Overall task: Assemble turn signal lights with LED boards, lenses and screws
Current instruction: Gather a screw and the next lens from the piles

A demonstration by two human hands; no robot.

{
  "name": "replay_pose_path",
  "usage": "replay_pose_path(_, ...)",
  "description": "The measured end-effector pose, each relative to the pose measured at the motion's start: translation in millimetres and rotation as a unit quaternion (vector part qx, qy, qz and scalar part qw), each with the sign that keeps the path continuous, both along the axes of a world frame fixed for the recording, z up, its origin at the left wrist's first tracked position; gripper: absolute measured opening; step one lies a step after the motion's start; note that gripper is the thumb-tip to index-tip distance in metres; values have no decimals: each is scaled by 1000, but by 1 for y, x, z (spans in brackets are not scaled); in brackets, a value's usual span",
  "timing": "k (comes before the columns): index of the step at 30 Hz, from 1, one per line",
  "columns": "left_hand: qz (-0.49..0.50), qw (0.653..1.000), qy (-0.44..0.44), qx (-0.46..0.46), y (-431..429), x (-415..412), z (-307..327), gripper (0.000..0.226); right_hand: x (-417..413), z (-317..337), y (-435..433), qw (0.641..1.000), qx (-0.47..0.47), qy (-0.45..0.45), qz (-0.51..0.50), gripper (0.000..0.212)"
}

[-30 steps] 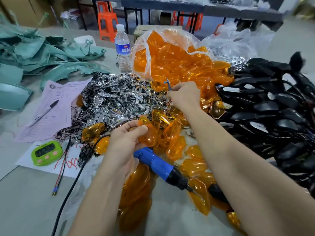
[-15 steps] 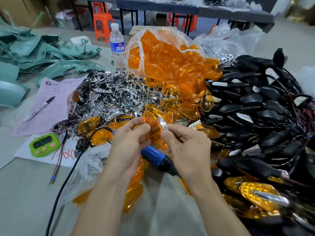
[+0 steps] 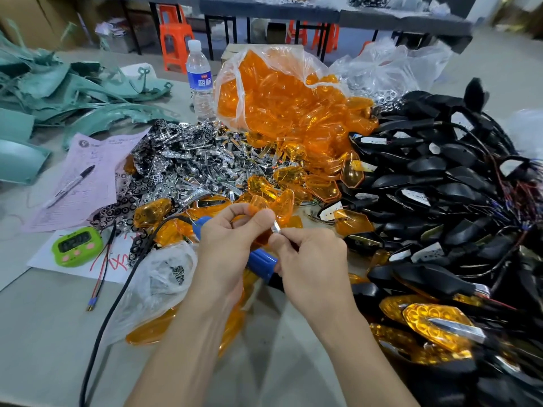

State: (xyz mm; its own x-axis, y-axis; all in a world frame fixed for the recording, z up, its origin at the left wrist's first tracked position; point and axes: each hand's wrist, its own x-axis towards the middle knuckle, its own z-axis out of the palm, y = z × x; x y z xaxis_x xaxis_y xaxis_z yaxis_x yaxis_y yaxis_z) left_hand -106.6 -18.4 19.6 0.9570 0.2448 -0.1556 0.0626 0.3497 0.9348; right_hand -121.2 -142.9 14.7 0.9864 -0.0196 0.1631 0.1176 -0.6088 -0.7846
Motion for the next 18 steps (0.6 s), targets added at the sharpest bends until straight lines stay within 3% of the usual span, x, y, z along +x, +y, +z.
replay_pose_path(13, -14, 1000, 26, -9, 1, 8, -7, 36, 5, 4, -5, 996, 22, 78, 42, 37)
replay_pose_path(15, 1, 998, 11, 55, 1, 7, -9, 29, 7, 4, -9, 992, 18, 110, 61, 40)
replay_pose_path(18, 36, 969, -48, 239, 3, 5, -12, 27, 7, 4, -14, 986, 60, 136, 73, 39)
